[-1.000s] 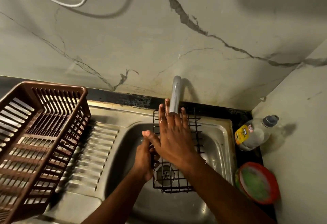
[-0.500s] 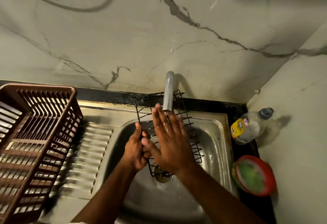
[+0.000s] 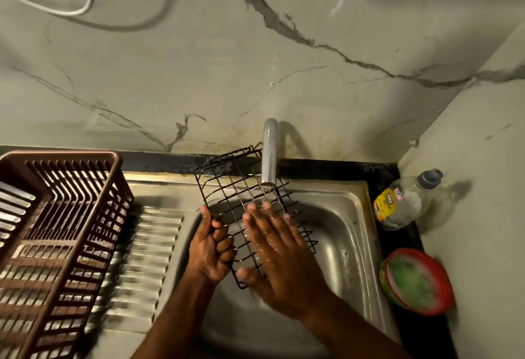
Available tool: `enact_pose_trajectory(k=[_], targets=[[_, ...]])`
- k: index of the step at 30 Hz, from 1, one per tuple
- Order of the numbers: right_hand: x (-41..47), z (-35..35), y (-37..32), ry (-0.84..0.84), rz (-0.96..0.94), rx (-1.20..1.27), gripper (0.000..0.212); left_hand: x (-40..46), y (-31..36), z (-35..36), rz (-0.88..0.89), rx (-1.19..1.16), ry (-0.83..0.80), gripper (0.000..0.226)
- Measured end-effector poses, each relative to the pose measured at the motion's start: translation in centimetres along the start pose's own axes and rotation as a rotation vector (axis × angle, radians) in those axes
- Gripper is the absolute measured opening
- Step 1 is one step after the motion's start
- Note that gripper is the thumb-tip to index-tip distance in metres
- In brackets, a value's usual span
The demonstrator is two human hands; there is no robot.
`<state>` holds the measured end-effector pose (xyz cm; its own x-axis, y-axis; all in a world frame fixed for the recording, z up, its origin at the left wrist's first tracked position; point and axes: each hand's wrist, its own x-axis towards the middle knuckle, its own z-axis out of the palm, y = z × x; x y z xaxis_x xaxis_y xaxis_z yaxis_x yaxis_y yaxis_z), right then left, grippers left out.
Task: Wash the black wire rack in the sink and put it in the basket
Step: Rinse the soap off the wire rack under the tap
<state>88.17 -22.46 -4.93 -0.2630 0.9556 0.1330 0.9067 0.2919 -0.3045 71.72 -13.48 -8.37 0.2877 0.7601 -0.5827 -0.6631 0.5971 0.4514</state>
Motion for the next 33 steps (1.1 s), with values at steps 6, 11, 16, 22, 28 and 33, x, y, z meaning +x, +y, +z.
enact_pose_trajectory(k=[6,11,16,22,28,33], targets=[[-0.1,1.1,3.2,0.111,0.469,0.220,0.076,0.6,-0.4,1.1,-0.027,0.023,-0.056,0.055],[1.8,-2.1,5.0,0.044,0.858,0.983,0.071,0.4,0.8,0.3,-0.083,0.004,-0.116,0.054],[1.1,-1.5,6.2,-0.072,0.706,1.269,0.055,-0.9,1.0,0.6,-0.056,0.247,-0.020,0.049],[-1.8,0.3,5.4,0.004,0.764,1.196,0.094,-3.2,0.6,1.4,0.128,0.797,0.009,0.078],[-4.3,0.5,3.5,0.031,0.883,1.080,0.104,-5.0,-0.6,1.8,0.052,1.009,-0.033,0.095],[-5.9,1.0,3.1,-0.029,0.939,1.024,0.102,-4.9,-1.0,1.0,-0.010,1.073,0.021,0.116]])
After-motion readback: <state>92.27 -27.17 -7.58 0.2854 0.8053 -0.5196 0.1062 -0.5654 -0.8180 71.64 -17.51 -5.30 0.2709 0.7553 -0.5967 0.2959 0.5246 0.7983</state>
